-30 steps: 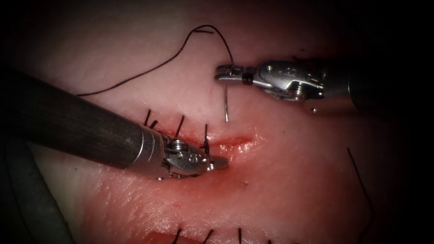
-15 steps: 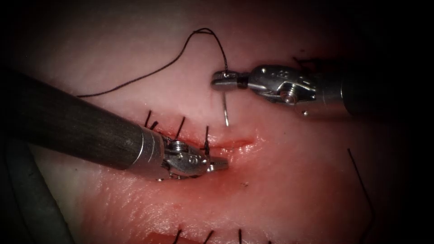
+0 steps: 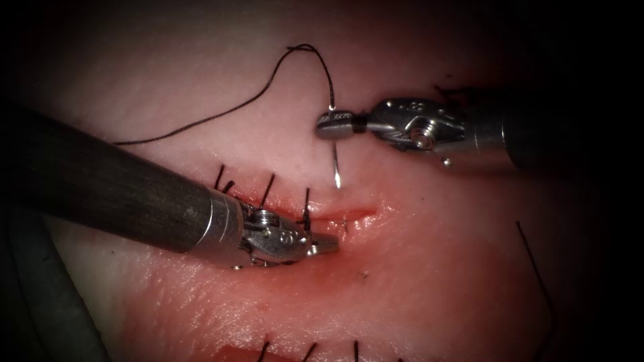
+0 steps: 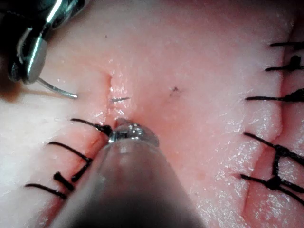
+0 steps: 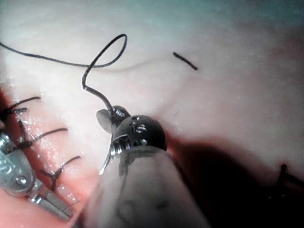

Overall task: Wound Closure
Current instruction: Use the right gripper to throw the needle through the top of the wound

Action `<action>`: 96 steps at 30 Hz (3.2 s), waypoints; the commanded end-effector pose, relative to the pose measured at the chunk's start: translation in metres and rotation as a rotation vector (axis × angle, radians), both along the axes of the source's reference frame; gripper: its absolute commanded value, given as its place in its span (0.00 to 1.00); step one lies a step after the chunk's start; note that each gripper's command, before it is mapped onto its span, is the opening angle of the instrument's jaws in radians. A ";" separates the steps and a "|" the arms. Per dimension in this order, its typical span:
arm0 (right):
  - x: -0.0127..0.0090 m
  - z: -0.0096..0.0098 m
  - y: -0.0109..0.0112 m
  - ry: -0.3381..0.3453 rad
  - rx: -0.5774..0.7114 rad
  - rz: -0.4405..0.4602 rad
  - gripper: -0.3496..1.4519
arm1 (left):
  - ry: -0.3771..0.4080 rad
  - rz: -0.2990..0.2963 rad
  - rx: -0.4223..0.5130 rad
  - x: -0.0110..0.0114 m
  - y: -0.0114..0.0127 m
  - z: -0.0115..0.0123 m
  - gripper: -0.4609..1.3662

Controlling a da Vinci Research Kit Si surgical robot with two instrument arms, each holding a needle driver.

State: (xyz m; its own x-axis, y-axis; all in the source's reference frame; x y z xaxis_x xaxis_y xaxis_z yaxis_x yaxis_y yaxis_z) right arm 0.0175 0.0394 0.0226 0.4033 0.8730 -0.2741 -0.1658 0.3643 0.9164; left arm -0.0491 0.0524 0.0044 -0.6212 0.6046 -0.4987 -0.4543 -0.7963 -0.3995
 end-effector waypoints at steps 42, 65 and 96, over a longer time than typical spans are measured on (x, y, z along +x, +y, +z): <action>-0.0002 -0.0023 -0.0053 -0.104 0.531 0.006 0.00 | -0.007 0.007 0.006 0.0004 0.0000 -0.0003 0.06; -0.0007 -0.0016 -0.0054 -0.160 0.468 0.267 0.55 | -0.009 0.021 -0.002 0.0004 0.0002 -0.0006 0.06; -0.0068 -0.0002 0.0049 -0.123 -0.291 0.591 0.74 | -0.044 0.116 -0.165 0.0000 0.0013 -0.0012 0.30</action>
